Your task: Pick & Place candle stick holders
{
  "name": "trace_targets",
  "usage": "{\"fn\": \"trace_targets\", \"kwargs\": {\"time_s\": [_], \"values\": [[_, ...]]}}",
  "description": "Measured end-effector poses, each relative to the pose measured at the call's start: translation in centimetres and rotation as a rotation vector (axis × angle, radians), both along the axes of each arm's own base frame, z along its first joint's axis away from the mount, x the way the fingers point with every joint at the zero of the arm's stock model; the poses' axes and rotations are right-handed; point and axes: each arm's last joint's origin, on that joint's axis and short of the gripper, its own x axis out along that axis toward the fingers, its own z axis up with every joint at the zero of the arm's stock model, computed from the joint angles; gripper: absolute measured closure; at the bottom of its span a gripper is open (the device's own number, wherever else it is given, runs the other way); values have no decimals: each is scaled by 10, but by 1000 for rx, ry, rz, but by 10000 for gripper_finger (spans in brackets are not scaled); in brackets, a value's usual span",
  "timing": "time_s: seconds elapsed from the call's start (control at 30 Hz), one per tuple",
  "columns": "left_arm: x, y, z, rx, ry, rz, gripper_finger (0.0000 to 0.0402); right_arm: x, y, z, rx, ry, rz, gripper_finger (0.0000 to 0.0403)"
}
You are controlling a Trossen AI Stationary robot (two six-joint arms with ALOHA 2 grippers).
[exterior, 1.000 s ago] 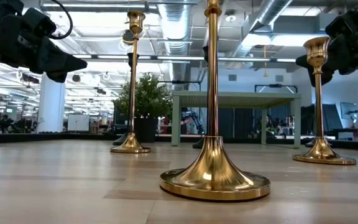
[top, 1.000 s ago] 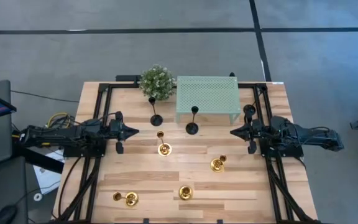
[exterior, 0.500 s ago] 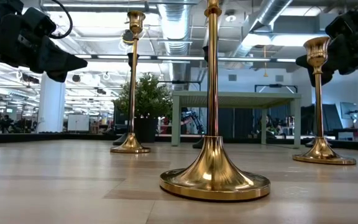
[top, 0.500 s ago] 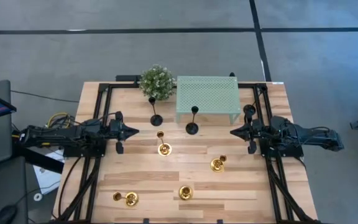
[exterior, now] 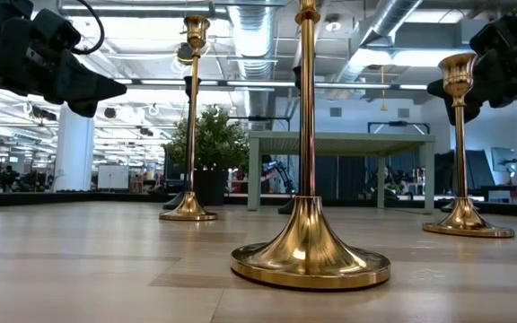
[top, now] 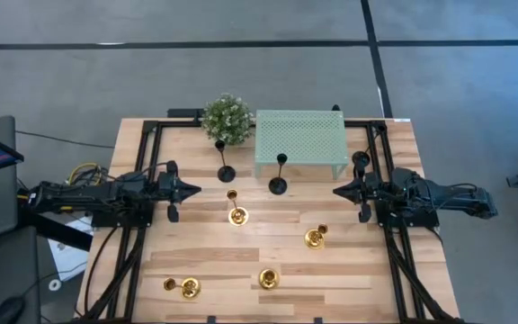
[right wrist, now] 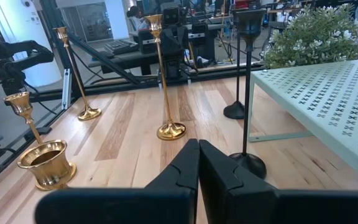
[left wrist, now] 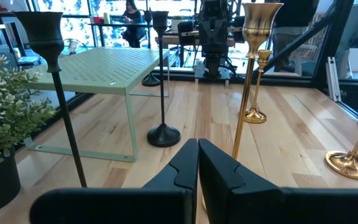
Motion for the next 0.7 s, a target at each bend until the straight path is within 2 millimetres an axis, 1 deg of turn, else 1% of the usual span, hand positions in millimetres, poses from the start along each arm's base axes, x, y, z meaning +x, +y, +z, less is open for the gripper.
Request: {"fn": "trace_targets", "kwargs": {"time_s": [0.3,0.5,0.7], "values": [[0,0,5,2,-54,0,389,0,0,4,-36,-40,1,403],[-1,0,6,93,-56,9,389,0,-1,4,-38,-38,-23,403],[-1,0,7,100,-61,11,389,0,-1,3,-38,-27,-23,403]]}}
